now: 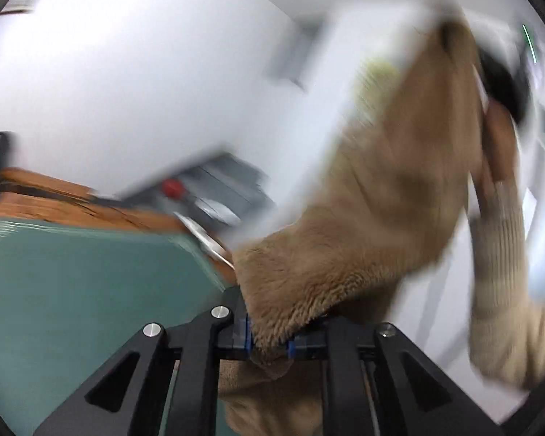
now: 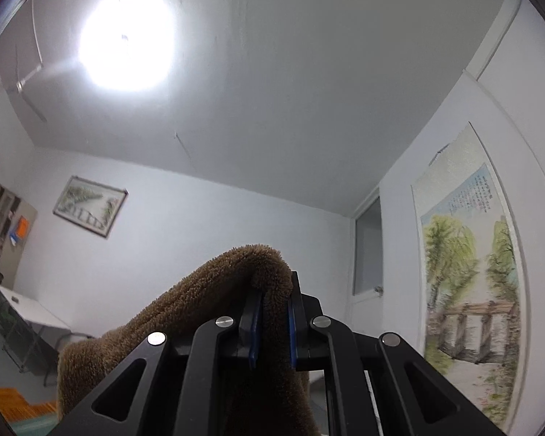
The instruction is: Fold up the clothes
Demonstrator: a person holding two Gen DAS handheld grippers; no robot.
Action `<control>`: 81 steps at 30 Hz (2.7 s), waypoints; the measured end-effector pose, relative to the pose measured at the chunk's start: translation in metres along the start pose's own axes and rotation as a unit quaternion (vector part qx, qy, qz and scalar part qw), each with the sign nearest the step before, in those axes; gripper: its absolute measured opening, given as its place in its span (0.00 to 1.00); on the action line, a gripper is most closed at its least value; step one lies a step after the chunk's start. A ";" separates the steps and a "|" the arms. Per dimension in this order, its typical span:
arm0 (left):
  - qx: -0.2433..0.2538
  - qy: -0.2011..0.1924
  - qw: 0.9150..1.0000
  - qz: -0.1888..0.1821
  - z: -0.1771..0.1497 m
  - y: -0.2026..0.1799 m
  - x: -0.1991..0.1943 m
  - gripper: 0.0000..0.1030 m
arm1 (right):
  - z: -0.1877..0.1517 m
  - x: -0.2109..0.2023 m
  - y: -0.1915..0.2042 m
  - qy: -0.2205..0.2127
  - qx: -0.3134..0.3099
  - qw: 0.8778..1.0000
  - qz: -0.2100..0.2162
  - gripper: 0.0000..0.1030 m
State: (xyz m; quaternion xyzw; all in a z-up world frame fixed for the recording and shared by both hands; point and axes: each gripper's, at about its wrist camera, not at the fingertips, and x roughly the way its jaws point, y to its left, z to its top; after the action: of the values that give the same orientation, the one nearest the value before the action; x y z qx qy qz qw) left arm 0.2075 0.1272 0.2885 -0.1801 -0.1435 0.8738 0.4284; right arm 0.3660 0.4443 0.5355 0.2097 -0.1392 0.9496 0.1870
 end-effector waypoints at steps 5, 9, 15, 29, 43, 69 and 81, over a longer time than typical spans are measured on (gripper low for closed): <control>-0.035 -0.171 0.980 0.096 0.061 0.041 -0.119 0.14 | -0.085 -0.017 -0.023 0.120 0.019 0.992 0.027 0.11; 0.025 -0.202 0.971 0.126 0.066 0.004 -0.164 0.14 | -0.177 -0.043 0.000 0.242 0.014 0.965 0.103 0.11; 0.087 -0.132 0.969 0.187 0.048 -0.022 -0.147 0.14 | -0.284 -0.094 0.064 0.397 0.032 0.889 0.228 0.11; 0.042 -0.028 0.970 0.238 -0.006 -0.005 -0.143 0.14 | -0.383 -0.184 0.149 0.512 -0.041 0.780 0.357 0.68; 0.006 -0.060 0.972 0.228 0.001 0.010 -0.165 0.14 | -0.369 -0.191 0.195 0.479 -0.065 0.762 0.431 0.55; -0.048 -0.073 0.996 -0.015 -0.018 -0.011 -0.123 0.76 | 0.026 -0.043 0.078 -0.092 0.038 0.993 0.066 0.12; -0.037 0.058 0.989 -0.127 -0.060 -0.043 -0.036 0.79 | 0.039 -0.048 0.085 -0.068 0.005 0.996 0.054 0.12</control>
State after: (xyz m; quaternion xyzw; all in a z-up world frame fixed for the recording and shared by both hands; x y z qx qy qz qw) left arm 0.2841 0.1291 0.2595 -0.2265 -0.1729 0.7942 0.5368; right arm 0.3846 0.3406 0.5325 0.2669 -0.1583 0.9424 0.1246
